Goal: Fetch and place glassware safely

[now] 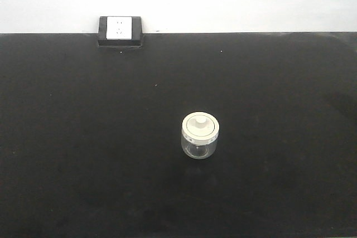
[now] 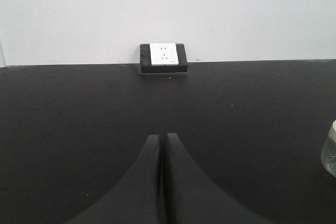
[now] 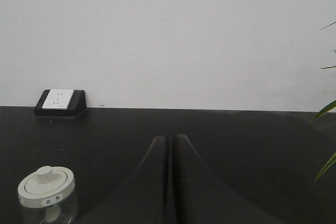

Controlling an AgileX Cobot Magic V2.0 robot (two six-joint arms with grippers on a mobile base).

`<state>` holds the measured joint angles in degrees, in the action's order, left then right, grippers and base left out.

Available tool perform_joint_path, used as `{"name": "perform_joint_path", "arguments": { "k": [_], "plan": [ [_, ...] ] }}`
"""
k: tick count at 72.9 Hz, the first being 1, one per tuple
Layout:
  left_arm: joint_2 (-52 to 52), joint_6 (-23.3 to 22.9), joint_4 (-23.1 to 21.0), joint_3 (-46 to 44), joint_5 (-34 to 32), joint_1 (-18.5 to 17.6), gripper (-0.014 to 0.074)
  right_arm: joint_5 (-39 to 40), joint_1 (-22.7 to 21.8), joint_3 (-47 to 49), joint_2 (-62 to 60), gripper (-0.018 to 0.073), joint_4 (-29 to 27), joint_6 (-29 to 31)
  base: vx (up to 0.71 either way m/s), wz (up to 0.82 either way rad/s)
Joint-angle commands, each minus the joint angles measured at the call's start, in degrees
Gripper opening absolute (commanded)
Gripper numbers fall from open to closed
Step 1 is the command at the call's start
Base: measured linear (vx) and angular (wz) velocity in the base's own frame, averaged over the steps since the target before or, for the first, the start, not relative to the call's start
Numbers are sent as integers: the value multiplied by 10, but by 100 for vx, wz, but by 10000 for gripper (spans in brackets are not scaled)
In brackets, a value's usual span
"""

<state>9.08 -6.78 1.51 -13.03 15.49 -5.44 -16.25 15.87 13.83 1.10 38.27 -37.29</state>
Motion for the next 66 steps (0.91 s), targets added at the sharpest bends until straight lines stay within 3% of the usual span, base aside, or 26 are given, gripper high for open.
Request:
{"name": "perform_joint_path", "arguments": {
  "k": [1, 66],
  "plan": [
    [10, -4, -1, -17, -42, -1, -7, 33, -2, 15, 6, -8, -3, -2, 0, 0],
    [10, -4, -1, -17, -42, -1, -7, 33, -2, 15, 6, -8, -5, 1, 0, 0]
  ]
}}
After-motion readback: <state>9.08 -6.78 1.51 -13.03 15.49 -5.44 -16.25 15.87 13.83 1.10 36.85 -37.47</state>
